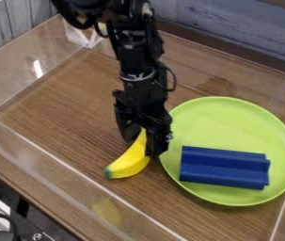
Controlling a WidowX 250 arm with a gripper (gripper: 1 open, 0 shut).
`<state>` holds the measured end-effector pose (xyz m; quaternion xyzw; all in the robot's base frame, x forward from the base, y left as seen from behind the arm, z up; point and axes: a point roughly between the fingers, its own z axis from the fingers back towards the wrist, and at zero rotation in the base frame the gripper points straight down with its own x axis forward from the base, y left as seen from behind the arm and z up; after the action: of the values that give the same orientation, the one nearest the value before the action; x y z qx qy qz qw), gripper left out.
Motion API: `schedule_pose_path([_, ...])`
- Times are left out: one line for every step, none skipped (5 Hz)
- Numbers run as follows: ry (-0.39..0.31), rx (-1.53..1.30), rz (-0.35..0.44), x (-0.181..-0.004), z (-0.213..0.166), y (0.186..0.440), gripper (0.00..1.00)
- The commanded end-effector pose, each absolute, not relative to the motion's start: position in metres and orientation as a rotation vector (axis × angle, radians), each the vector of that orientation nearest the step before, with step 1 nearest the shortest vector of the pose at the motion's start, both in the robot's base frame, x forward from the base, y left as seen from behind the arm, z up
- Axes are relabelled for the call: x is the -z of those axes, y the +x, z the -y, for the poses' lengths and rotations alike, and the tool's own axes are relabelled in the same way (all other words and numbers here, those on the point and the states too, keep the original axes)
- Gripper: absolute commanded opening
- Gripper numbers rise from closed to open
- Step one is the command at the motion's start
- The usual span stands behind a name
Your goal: Put the banana in the green plate
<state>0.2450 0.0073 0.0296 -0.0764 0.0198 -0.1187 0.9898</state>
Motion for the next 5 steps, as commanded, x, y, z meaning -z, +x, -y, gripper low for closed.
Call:
schedule_pose_path([-0.138, 0.243, -0.023, -0.0267, -0.0086, 0.2480, 1.00])
schedule_pose_path([-0.136, 0.237, -0.027, -0.0221, -0.0101, 0.2472, 1.00])
schedule_pose_path([-0.134, 0.235, -0.033, -0.0206, -0.0099, 0.2477, 1.00])
schedule_pose_path([-0.132, 0.232, -0.039, -0.0194, -0.0100, 0.2482, 1.00])
schedule_pose_path([-0.130, 0.229, -0.045, -0.0193, -0.0100, 0.2486, 1.00])
